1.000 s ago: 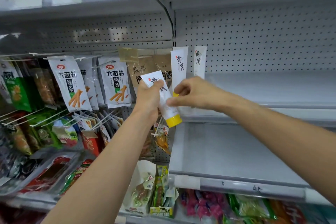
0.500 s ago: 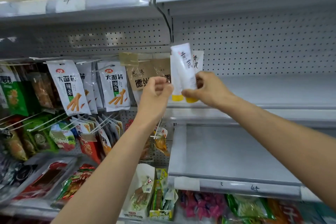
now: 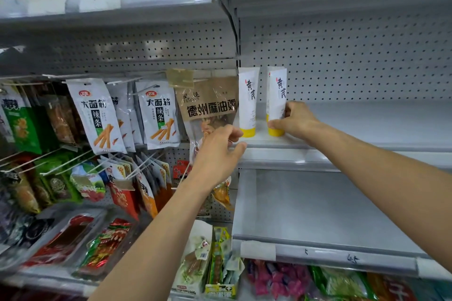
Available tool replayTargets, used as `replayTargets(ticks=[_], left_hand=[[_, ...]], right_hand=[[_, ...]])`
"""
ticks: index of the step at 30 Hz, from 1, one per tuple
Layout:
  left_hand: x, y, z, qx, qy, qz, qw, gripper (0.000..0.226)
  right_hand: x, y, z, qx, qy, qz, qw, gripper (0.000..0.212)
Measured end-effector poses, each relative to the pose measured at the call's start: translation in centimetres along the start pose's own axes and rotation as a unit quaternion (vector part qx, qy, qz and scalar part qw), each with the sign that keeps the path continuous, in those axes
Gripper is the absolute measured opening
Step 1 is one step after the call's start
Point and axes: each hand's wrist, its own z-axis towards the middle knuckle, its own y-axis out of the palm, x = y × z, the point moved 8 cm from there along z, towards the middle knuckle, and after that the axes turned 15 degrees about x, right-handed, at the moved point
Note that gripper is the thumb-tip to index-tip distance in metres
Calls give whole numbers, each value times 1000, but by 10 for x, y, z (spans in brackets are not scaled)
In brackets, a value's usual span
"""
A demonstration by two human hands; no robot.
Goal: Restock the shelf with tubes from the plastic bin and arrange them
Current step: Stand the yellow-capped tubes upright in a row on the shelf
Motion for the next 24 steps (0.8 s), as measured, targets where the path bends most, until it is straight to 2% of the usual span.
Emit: replayTargets(ticks=[10,14,16,18,21,24], left_hand=[[0,6,7,-7,10,8,1000,24],[2,4,1,0,19,32,999,23],[0,1,-9,24,21,45,998,22],[-3,-1,-24,45,12,50,998,20],[-9,8,-54,41,-4,51,998,16],[-22,21,-94,27,-48,36,998,12]], right_hand=[[-3,6,-5,-13,-1,-10,1000,29],[-8,-6,-17,7,-2,-6,1000,42],[-15,-25,-30,64,-50,-10,997,45],[-23,-39,-51,105,-128,-12,986,38],[-21,-38,-97,87,-232,-17,969,24],[-5,-26,-144,38,-288,-26,957,20]])
